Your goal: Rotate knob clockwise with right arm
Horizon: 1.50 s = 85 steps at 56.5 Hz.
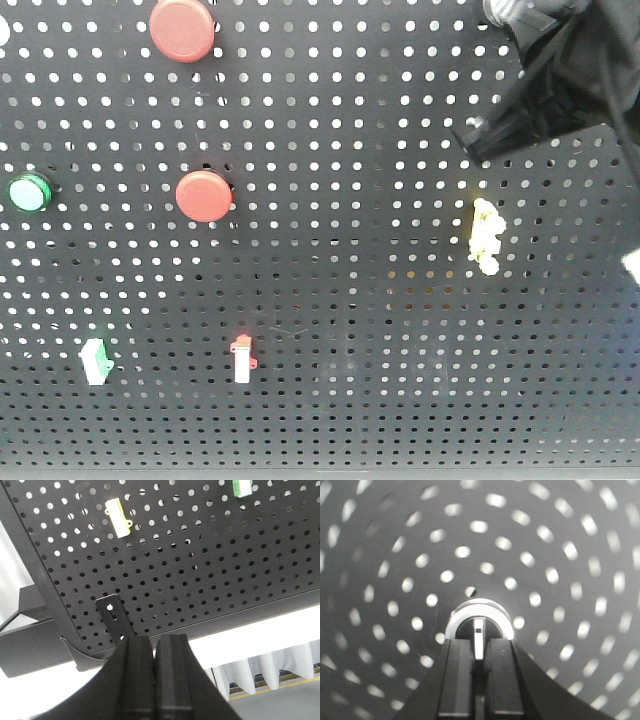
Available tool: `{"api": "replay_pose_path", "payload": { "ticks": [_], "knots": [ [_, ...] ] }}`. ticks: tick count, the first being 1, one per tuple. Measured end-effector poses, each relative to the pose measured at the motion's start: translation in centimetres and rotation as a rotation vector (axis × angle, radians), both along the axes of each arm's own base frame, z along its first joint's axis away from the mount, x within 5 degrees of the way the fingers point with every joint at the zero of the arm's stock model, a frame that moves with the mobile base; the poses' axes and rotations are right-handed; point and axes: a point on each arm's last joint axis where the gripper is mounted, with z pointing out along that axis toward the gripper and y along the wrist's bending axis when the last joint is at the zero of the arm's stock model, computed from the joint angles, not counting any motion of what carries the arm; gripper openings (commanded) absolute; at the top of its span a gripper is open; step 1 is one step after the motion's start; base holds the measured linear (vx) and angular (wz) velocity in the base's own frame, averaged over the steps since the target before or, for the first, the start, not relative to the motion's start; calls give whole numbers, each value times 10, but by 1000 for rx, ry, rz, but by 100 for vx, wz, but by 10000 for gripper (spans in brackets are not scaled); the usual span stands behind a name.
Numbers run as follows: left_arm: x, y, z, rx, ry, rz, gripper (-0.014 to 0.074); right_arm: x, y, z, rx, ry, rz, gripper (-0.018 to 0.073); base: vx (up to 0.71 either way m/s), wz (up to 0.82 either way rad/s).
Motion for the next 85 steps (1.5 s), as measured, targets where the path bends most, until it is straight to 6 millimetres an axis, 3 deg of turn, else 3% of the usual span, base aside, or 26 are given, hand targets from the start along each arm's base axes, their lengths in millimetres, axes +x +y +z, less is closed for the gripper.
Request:
{"api": "replay_pose_path", "payload": {
  "ticks": [30, 55, 64, 73, 85],
  "knots": [
    [0, 0, 0, 0, 0, 0, -6, -4, -1, 12, 707, 180, 133, -8, 0, 0],
    [0, 0, 0, 0, 0, 0, -6, -6, -1, 15, 1133, 278, 195, -7, 0, 0],
    [0, 0, 0, 0, 0, 0, -6, -6, -1, 16, 1190, 282, 204, 7, 0, 0],
    [0, 0, 0, 0, 0, 0, -6, -5, -1, 16, 1195, 279, 205, 93, 0, 0],
    [0, 0, 0, 0, 0, 0, -6, -5, -1, 16, 1204, 275, 202, 362, 0, 0]
  ]
}}
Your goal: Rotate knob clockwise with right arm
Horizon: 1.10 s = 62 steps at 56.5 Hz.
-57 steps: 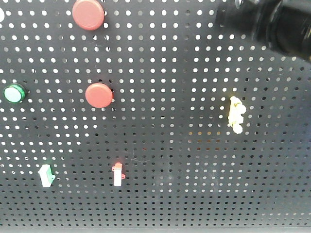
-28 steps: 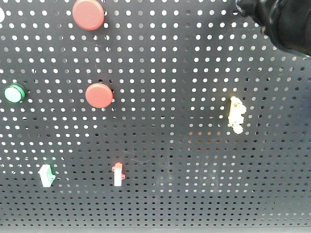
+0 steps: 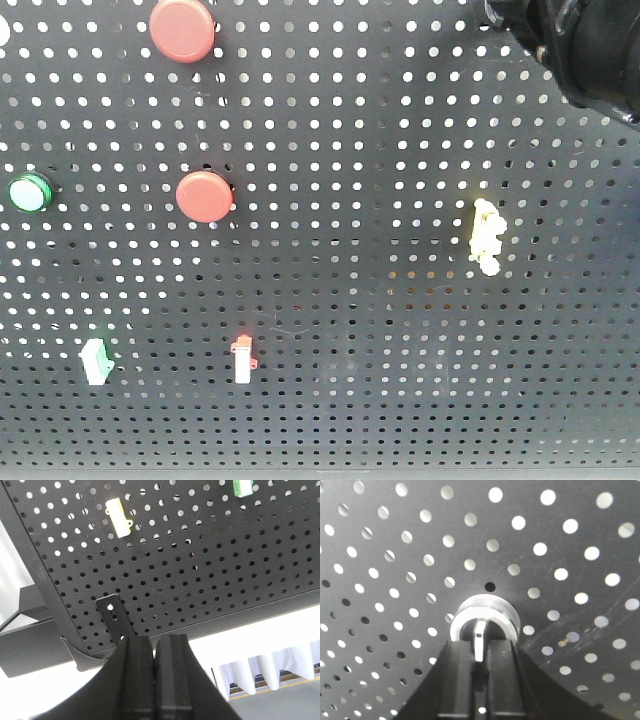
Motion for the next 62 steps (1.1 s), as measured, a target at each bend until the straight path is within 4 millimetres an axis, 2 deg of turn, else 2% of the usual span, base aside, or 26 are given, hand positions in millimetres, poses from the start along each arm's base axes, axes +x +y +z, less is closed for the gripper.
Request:
{"api": "replay_pose_path", "payload": {
  "ticks": [4, 12, 24, 33, 39, 44, 51, 52, 56, 62],
  "knots": [
    [0, 0, 0, 0, 0, 0, -6, 0, -2, 0, -3, 1, -14, 466, 0, 0],
    [0, 0, 0, 0, 0, 0, -6, 0, -3, 0, 1, 1, -23, 591, 0, 0],
    [0, 0, 0, 0, 0, 0, -6, -12, -8, 9, 31, -23, 29, 587, 0, 0],
    [0, 0, 0, 0, 0, 0, -6, -33, -22, 18, 36, -27, 82, 543, 0, 0],
    [0, 0, 0, 0, 0, 0, -6, -51, -33, 24, -8, -36, 117, 494, 0, 0],
    [0, 0, 0, 0, 0, 0, -6, -63, -42, 27, -93, -50, 134, 407, 0, 0],
    [0, 0, 0, 0, 0, 0, -6, -81, -54, 29, -317, -87, 141, 193, 0, 0],
    [0, 0, 0, 0, 0, 0, -6, -85, -57, 29, -355, -90, 145, 134, 0, 0],
    [0, 0, 0, 0, 0, 0, -6, -93, -63, 27, -502, -106, 154, -6, 0, 0],
    [0, 0, 0, 0, 0, 0, -6, -104, -71, 24, -688, -114, 169, -13, 0, 0]
  ]
}}
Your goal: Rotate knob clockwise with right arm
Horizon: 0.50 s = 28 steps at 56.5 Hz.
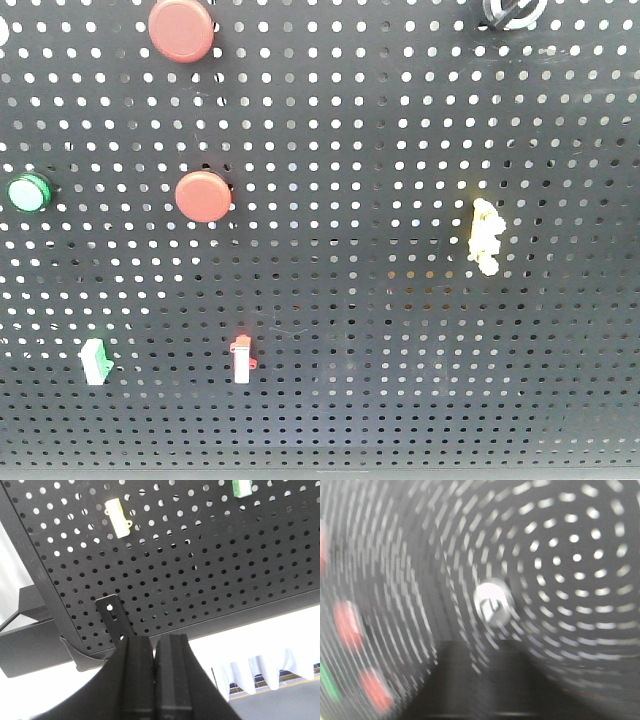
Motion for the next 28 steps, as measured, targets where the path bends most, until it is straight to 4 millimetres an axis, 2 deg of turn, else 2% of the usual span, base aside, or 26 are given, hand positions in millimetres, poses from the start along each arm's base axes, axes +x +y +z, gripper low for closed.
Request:
{"api": "replay_pose_path", "payload": {
  "ticks": [10, 28],
  "knots": [
    [0, 0, 0, 0, 0, 0, -6, -11, -10, -9, -135, 56, -1, -12, 0, 0],
    [0, 0, 0, 0, 0, 0, -6, -13, -13, -13, -161, 95, -9, -12, 0, 0]
  ]
}}
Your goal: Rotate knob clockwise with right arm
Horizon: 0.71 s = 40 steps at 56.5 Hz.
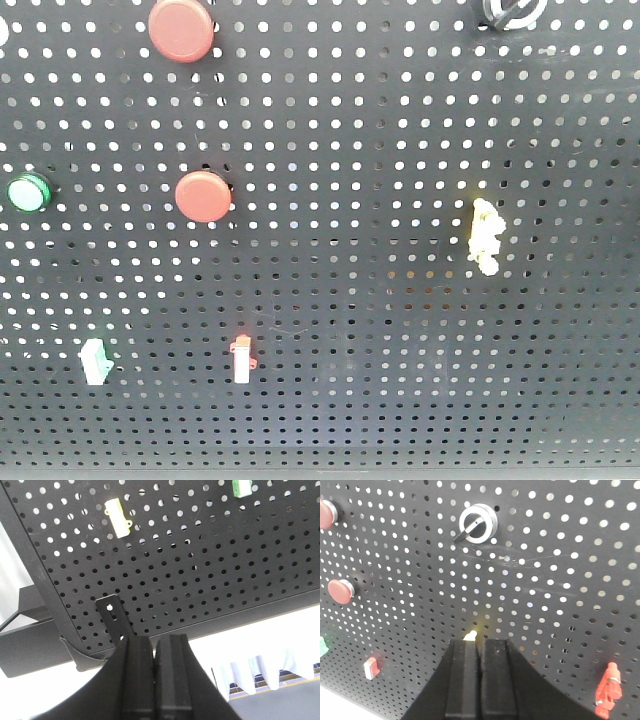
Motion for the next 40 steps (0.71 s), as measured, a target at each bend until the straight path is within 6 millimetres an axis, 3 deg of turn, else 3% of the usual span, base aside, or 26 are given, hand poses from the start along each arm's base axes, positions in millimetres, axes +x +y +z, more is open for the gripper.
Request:
{"api": "replay_pose_path", "payload": {
  "ticks": [10, 16, 21, 34, 40],
  "knots": [
    [0, 0, 0, 0, 0, 0, -6, -5, -2, -8, 15, 30, 16, -12, 0, 0],
    [0, 0, 0, 0, 0, 0, -6, -13, -5, -42, 22, 102, 47, -12, 0, 0],
    [0, 0, 0, 0, 0, 0, -6, -17, -6, -90, 24, 121, 62, -12, 0, 0],
    [0, 0, 0, 0, 0, 0, -6, -21, -12, -248, 172, 28, 7, -11, 0, 0],
    [0, 0, 0, 0, 0, 0, -6, -26, -22, -297, 252, -12, -86, -11, 0, 0]
  ]
}}
